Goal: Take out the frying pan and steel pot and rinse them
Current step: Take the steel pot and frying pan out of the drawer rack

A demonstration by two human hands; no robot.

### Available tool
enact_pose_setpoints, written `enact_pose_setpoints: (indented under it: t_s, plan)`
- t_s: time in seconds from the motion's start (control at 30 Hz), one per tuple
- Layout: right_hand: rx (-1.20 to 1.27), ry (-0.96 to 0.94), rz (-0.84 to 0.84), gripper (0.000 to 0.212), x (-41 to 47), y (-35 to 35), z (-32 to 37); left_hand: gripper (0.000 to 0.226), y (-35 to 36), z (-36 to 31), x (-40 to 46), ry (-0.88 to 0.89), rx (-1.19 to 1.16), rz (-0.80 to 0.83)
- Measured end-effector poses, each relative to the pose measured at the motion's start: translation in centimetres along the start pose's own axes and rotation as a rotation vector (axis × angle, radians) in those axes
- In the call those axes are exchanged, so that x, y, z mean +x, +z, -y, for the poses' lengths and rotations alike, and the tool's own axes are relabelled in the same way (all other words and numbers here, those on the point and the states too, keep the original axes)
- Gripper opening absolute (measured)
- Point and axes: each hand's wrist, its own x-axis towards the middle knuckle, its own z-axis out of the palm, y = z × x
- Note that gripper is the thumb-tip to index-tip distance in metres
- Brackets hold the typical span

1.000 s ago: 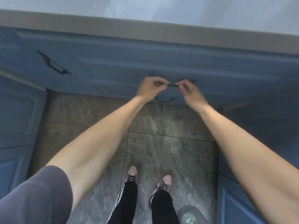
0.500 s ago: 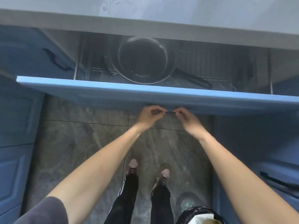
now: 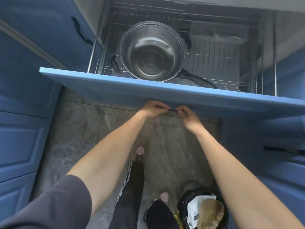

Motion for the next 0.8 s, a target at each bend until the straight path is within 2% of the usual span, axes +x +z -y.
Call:
enact_pose_setpoints:
  t_s: [0.2, 0.5, 0.7, 0.8]
  plan:
    - [-0.01, 0.116, -0.024, 0.024, -2.9, 1.8, -0.5, 0.022, 1.7, 1.6, -3.3, -0.045, -0.054, -0.03]
    - [0.04, 0.093, -0.024, 0.019, -5.6, 3.7, -3.1, 0.022, 3.2, 3.9, -6.3, -0.015, -0.096, -0.041]
    - [0.045, 0.095, -0.055, 0.017, -6.5, 4.8, -3.5, 0.015, 5.4, 5.9, -7.8, 0.052, -0.156, -0.211]
    - [0.06, 0.082, -0.075, 0.016, -6.3, 4.8, -3.3, 0.014, 5.8, 6.2, -7.6, 0.09, -0.16, -0.232]
